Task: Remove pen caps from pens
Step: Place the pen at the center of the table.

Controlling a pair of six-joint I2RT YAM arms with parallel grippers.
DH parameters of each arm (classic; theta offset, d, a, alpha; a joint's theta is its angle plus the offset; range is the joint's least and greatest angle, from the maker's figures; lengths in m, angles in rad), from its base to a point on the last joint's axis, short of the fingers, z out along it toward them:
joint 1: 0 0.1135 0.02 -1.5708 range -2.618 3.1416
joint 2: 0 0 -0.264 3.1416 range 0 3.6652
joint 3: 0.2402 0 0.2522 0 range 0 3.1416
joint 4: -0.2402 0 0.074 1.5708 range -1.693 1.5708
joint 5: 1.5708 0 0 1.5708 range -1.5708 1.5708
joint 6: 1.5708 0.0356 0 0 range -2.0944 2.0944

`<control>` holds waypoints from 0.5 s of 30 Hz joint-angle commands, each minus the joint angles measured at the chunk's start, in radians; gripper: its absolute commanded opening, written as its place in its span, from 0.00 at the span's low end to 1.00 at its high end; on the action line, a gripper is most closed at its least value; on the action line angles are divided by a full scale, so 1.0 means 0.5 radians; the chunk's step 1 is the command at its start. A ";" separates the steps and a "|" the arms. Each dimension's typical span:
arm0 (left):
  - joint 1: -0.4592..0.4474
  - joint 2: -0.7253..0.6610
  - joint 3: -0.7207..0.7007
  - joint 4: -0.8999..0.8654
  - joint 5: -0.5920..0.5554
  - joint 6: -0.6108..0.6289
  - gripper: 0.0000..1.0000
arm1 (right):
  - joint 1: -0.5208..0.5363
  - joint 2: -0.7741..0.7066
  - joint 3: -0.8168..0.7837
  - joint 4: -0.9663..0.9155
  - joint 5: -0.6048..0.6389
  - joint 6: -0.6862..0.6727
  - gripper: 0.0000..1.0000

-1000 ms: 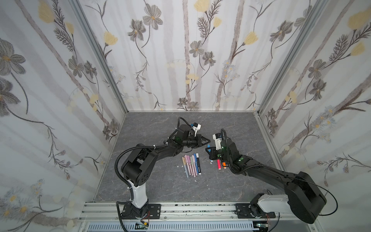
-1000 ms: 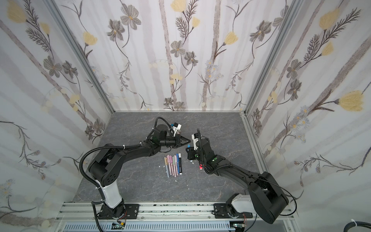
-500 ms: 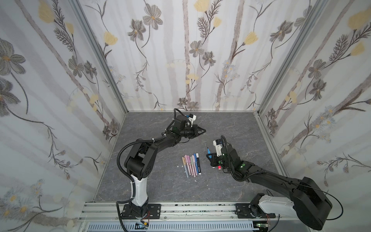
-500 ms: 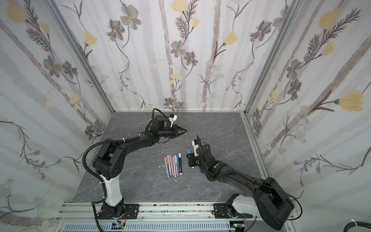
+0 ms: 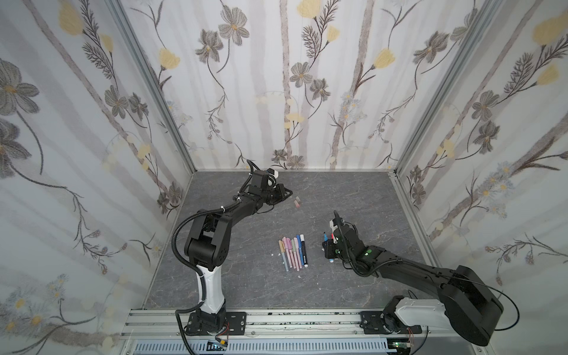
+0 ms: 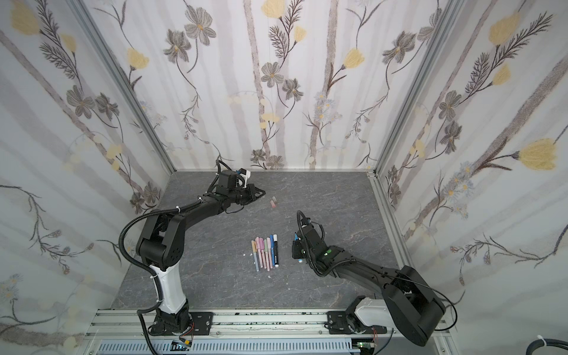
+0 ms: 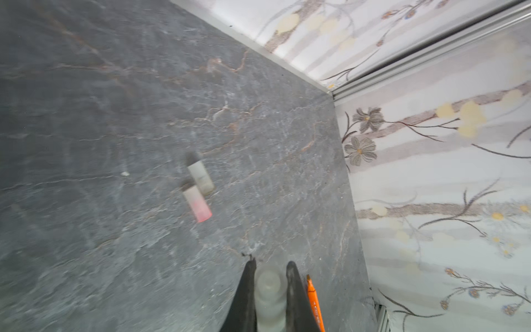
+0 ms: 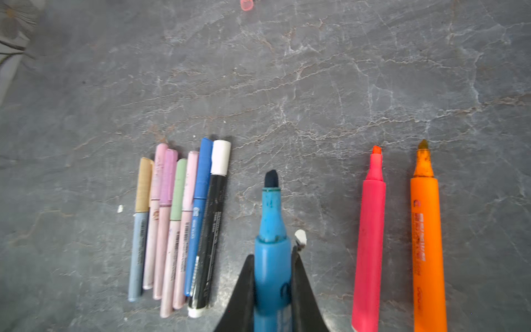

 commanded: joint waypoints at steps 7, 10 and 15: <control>0.047 0.064 -0.133 -0.082 -0.020 0.124 0.00 | 0.000 0.392 0.278 -0.253 0.315 -0.021 0.02; 0.050 0.077 -0.159 -0.029 0.008 0.105 0.00 | -0.001 0.480 0.361 -0.279 0.358 -0.025 0.06; 0.058 0.078 -0.186 0.007 0.034 0.102 0.00 | 0.000 0.600 0.418 -0.324 0.430 -0.030 0.09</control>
